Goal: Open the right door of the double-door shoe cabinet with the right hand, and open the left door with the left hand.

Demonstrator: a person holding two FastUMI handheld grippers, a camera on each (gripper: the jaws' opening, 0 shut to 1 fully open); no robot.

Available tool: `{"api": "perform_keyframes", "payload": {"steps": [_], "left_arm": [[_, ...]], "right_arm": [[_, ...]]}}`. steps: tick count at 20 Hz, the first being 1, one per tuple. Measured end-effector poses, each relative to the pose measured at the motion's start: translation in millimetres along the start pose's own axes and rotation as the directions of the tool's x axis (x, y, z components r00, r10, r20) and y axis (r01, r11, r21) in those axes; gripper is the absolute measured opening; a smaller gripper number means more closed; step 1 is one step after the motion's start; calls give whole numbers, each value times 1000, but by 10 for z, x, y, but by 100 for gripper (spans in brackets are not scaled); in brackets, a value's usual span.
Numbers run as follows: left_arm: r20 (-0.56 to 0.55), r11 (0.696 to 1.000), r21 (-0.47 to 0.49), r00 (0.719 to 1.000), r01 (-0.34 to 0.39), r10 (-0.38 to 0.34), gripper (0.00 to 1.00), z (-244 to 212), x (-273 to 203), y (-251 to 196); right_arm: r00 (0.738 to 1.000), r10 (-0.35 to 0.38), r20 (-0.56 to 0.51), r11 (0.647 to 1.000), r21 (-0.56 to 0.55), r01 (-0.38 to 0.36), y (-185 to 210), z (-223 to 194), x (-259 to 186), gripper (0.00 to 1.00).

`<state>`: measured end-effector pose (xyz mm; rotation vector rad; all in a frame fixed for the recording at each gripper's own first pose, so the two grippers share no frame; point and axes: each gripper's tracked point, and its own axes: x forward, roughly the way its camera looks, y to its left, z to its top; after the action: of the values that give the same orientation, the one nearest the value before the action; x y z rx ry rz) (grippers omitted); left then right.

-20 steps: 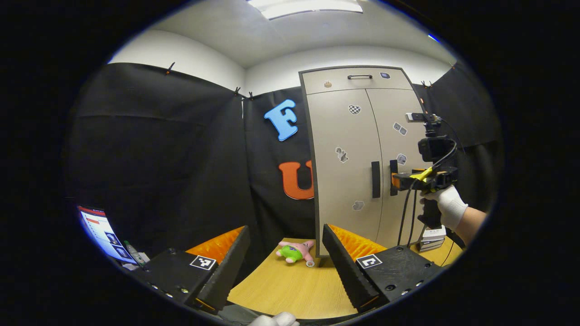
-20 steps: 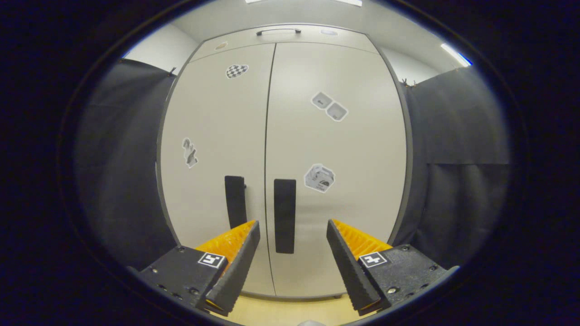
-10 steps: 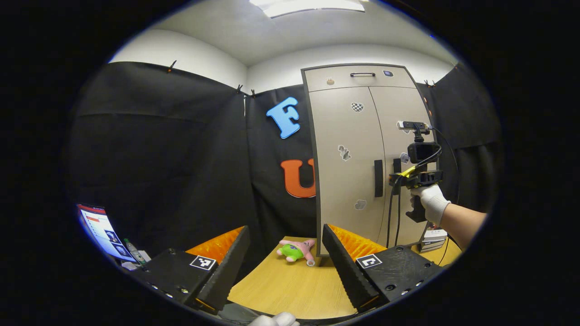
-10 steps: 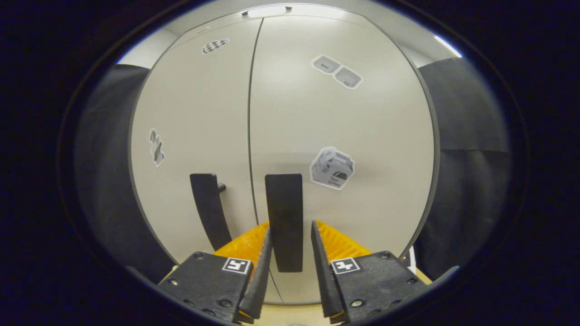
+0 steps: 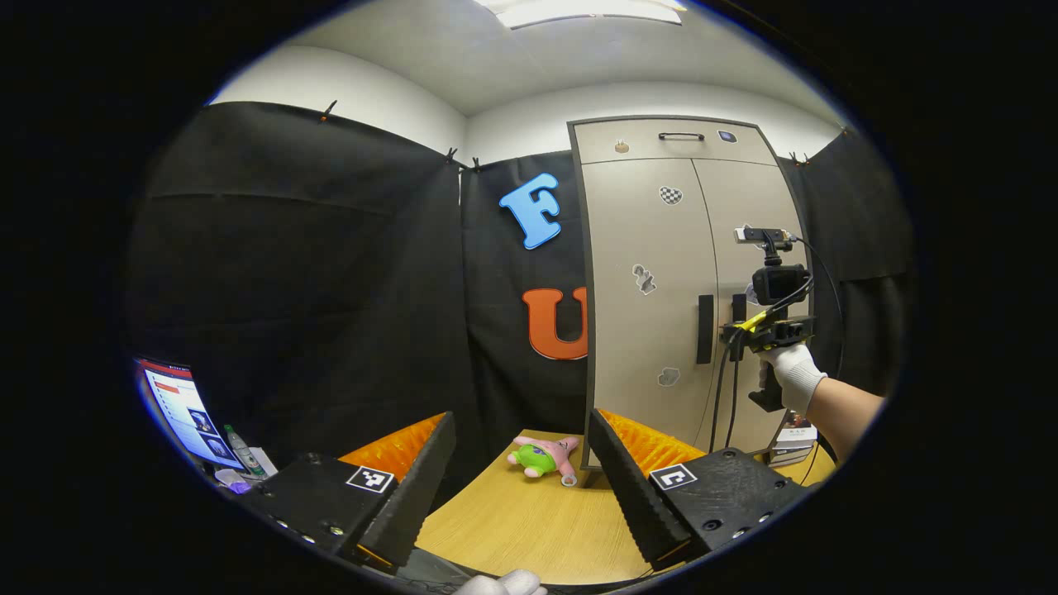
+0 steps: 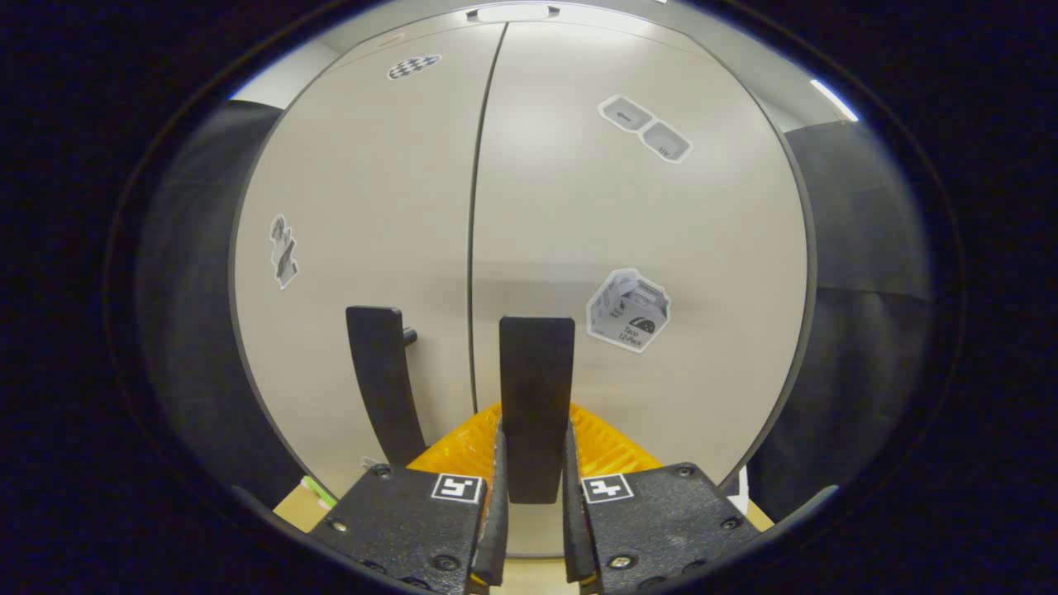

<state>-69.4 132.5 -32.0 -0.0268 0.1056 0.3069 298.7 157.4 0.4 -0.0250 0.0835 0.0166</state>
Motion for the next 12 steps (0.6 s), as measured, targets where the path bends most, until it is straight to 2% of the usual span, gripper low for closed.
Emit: {"api": "perform_keyframes", "payload": {"steps": [4, 12], "left_arm": [[6, 1000, -1, 1000, 13, -13, 96, 4, -24, -39], [14, 998, -19, 998, 54, -53, 96, -23, -194, -143]], "right_arm": [[999, 39, -6, 999, 4, -39, -9, -12, -77, 23], [998, 69, -2, 998, -11, -69, -133, -70, -489, 22]]}}
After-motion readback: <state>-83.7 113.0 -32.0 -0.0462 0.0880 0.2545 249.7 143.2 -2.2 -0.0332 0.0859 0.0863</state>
